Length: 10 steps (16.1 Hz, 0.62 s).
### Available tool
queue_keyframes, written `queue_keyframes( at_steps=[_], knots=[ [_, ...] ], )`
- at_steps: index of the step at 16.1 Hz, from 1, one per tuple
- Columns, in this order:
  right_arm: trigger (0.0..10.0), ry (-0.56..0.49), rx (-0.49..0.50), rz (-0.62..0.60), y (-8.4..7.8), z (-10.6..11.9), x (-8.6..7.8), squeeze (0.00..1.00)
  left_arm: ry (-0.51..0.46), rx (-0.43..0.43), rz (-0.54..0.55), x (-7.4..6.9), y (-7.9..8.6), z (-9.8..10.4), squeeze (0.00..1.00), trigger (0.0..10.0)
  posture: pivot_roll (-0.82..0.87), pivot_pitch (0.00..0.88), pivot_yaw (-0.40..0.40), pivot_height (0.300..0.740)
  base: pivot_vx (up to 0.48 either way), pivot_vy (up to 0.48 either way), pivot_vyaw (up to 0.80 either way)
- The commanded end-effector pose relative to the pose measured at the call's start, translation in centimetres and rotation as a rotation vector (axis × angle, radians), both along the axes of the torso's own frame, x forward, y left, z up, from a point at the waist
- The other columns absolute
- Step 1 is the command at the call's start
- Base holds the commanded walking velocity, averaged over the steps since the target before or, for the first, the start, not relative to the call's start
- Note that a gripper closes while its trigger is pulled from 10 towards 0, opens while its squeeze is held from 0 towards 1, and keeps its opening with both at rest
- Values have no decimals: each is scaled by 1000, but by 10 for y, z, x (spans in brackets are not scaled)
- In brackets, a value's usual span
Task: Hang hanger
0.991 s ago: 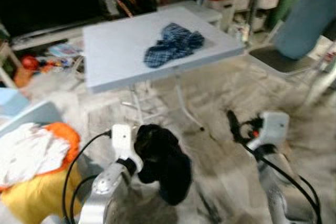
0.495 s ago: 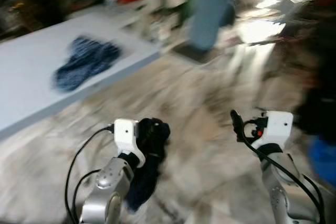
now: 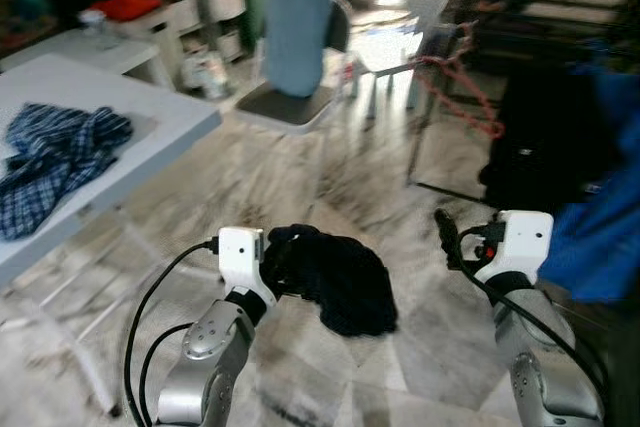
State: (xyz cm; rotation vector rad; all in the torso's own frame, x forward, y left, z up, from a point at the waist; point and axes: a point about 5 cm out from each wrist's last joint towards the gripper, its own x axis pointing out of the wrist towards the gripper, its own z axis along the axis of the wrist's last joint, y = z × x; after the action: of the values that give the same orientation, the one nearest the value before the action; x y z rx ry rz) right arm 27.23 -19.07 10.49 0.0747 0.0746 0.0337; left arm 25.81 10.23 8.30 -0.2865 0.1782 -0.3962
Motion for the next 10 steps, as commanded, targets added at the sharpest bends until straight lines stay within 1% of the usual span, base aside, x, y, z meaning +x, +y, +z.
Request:
queue_keyframes(
  at_steps=[1,6,8,10],
  knots=[
    [10000,0,2,23,6,1,1,0,-10,15,28,2,8,2,0,10000,-144,0,42,740,0,442,-631],
    [10000,2,1,26,8,0,2,0,-1,20,16,2,6,1,0,10000,-144,0,42,740,0,442,-597],
    [10000,4,1,24,8,0,3,0,20,20,12,2,4,-1,0,10000,-142,0,41,740,0,452,-578],
    [10000,4,1,26,9,-1,3,0,14,24,5,1,3,0,0,10000,-141,0,44,740,0,459,-550]
  ],
)
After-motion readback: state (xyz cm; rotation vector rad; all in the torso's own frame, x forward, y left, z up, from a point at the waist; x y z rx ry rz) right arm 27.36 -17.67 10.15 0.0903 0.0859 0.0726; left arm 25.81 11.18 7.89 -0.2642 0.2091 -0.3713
